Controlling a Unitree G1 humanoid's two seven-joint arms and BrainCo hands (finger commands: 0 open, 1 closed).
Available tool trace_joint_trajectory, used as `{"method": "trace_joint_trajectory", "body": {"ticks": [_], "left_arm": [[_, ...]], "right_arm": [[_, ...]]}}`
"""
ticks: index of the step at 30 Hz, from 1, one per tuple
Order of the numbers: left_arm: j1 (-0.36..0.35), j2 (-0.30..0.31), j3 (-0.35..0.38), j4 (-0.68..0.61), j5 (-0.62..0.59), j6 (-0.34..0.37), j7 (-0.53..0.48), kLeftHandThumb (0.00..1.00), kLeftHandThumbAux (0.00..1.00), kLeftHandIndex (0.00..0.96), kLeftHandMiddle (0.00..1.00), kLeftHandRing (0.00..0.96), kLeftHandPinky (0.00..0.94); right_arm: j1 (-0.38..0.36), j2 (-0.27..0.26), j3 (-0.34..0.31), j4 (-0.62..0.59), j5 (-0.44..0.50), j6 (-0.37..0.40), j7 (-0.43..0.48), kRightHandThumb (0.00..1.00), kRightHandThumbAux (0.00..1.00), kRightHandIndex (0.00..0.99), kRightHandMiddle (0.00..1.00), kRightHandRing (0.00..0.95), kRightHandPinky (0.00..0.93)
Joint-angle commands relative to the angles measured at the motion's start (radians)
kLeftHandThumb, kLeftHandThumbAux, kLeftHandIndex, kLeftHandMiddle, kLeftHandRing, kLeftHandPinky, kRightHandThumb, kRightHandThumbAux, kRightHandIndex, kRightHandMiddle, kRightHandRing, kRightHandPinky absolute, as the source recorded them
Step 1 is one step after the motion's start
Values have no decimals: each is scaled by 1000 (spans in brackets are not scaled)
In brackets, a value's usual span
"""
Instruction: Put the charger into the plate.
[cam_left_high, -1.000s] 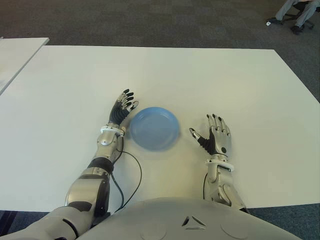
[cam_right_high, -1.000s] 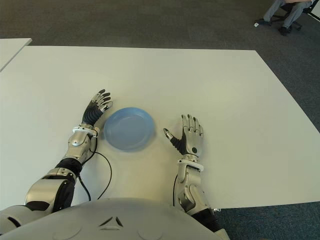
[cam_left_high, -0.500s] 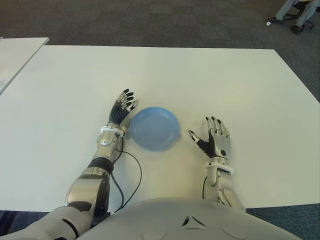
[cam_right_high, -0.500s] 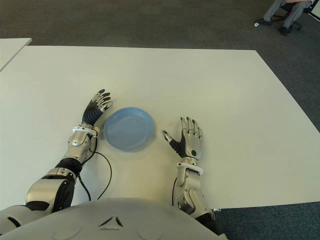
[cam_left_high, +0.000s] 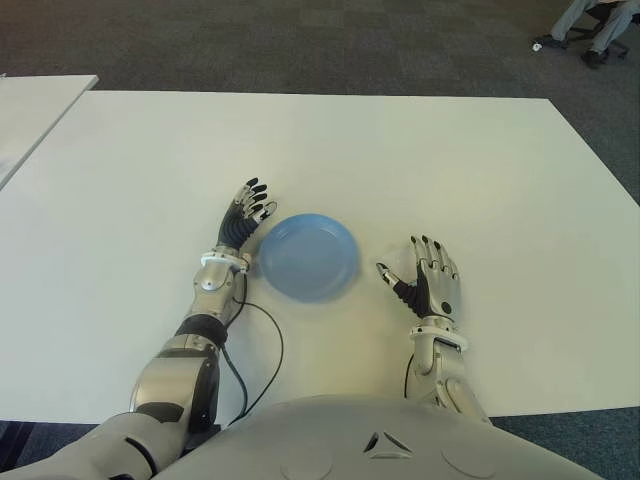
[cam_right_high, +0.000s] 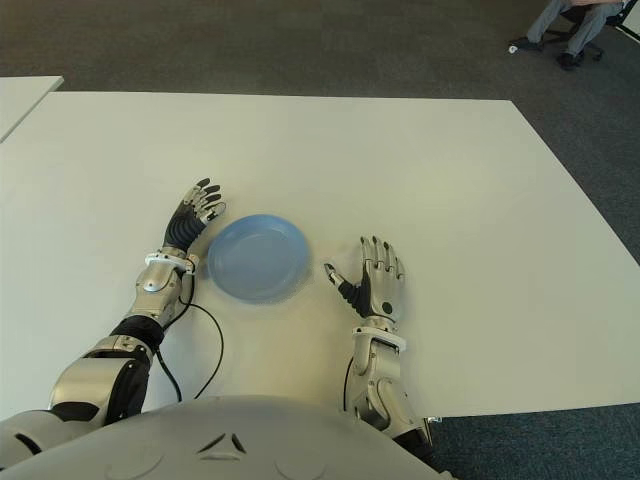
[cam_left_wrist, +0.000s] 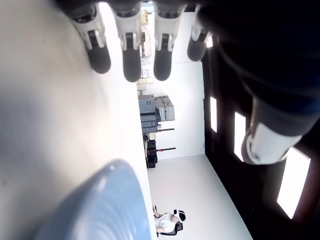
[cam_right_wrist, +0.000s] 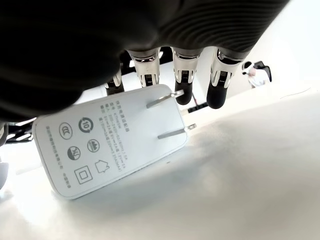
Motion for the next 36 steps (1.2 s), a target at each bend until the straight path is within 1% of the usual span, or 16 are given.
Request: {"method": "trace_joint_trajectory", "body": {"ticks": [1, 12, 18, 36], "left_arm": [[84, -9, -8, 85, 7, 65, -16, 0, 583, 43, 155, 156, 147], [88, -6, -7, 83, 6, 55, -23, 0, 586, 44, 161, 162, 153], [89, -2, -7, 80, 6, 55, -27, 0, 582, 37, 153, 150, 137], [91, 6, -7, 84, 7, 42, -32, 0, 572, 42, 163, 164, 159]], "right_arm": [[49, 9, 19, 37, 14, 16, 25, 261, 189, 0, 0, 0, 0], [54, 19, 22, 39, 17, 26, 37, 252, 195, 0, 0, 0, 0], [49, 29, 22, 46, 18, 36, 42, 246, 199, 0, 0, 0, 0], [35, 41, 22, 51, 15, 64, 38, 247, 196, 0, 0, 0, 0]]}}
